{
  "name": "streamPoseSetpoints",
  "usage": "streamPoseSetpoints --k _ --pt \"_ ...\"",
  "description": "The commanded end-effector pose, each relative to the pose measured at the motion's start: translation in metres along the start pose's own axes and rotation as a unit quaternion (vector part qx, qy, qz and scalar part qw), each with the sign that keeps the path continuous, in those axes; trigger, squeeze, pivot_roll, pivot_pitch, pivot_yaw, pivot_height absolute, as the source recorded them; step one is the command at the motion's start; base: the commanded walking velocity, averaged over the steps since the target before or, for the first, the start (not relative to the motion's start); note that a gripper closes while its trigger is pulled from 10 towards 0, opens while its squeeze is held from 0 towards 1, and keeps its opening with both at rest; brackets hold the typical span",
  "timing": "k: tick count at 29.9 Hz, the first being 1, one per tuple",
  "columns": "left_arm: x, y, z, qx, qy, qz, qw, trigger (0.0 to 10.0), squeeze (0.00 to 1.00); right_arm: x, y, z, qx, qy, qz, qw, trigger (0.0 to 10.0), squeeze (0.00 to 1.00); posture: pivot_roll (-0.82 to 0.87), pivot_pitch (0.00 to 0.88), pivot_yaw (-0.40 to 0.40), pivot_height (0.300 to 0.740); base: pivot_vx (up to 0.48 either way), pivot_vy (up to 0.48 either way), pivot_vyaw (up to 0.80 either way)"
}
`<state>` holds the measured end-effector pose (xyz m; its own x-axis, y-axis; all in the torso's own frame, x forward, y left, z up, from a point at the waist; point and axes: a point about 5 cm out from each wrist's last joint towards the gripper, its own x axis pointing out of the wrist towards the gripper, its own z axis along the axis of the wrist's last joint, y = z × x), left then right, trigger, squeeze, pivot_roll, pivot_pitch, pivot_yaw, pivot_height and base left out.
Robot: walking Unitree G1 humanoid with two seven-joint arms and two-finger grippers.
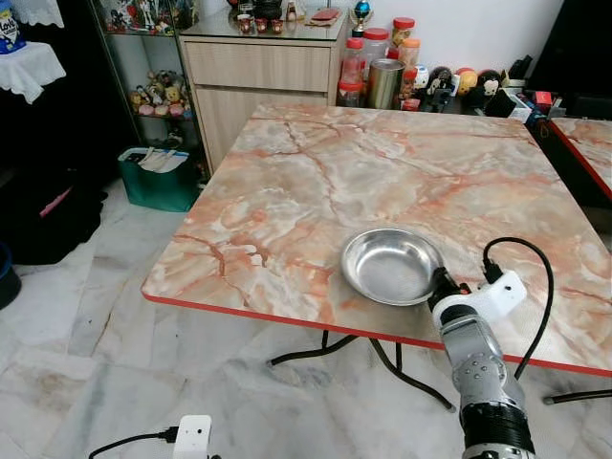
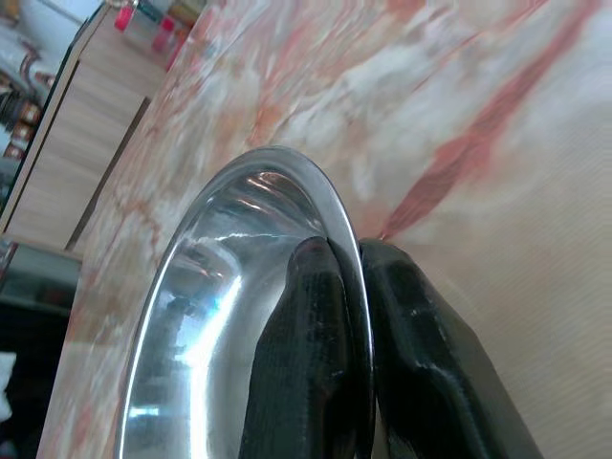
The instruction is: Setting the table
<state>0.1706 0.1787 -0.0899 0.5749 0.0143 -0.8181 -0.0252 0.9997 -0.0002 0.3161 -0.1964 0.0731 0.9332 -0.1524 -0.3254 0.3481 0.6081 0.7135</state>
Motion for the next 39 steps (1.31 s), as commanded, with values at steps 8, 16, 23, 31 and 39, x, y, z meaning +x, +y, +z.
streamPoseSetpoints --k 8,16,23,31,39 --pt "0.000 0.002 0.002 0.008 0.005 0.000 1.000 10.0 0.00 -0.001 -0.004 -0.003 0.007 0.002 -0.015 1.000 10.0 1.00 0.06 0.000 -0.009 0.732 0.000 0.000 0.00" --pt "0.001 0.002 0.001 0.009 0.007 -0.001 1.000 10.0 0.00 -0.001 -0.004 -0.004 0.008 0.003 -0.018 1.000 10.0 1.00 0.07 0.000 -0.008 0.732 0.000 0.000 0.00" --pt "0.001 0.002 0.002 0.009 0.008 -0.002 1.000 10.0 0.00 -0.001 -0.002 -0.001 0.005 -0.004 -0.015 1.000 10.0 1.00 0.07 0.000 -0.008 0.732 0.000 0.000 0.00" --pt "0.001 0.002 0.002 0.008 0.009 -0.004 1.000 10.0 0.00 -0.002 0.002 0.007 -0.017 -0.033 -0.012 0.999 10.0 0.00 0.07 0.000 -0.008 0.732 0.000 0.000 0.00" --pt "0.001 0.002 0.002 0.001 0.005 -0.007 1.000 10.0 0.00 -0.015 0.028 0.034 -0.310 -0.173 0.042 0.934 10.0 0.00 0.06 0.000 -0.007 0.732 0.000 0.000 0.00"
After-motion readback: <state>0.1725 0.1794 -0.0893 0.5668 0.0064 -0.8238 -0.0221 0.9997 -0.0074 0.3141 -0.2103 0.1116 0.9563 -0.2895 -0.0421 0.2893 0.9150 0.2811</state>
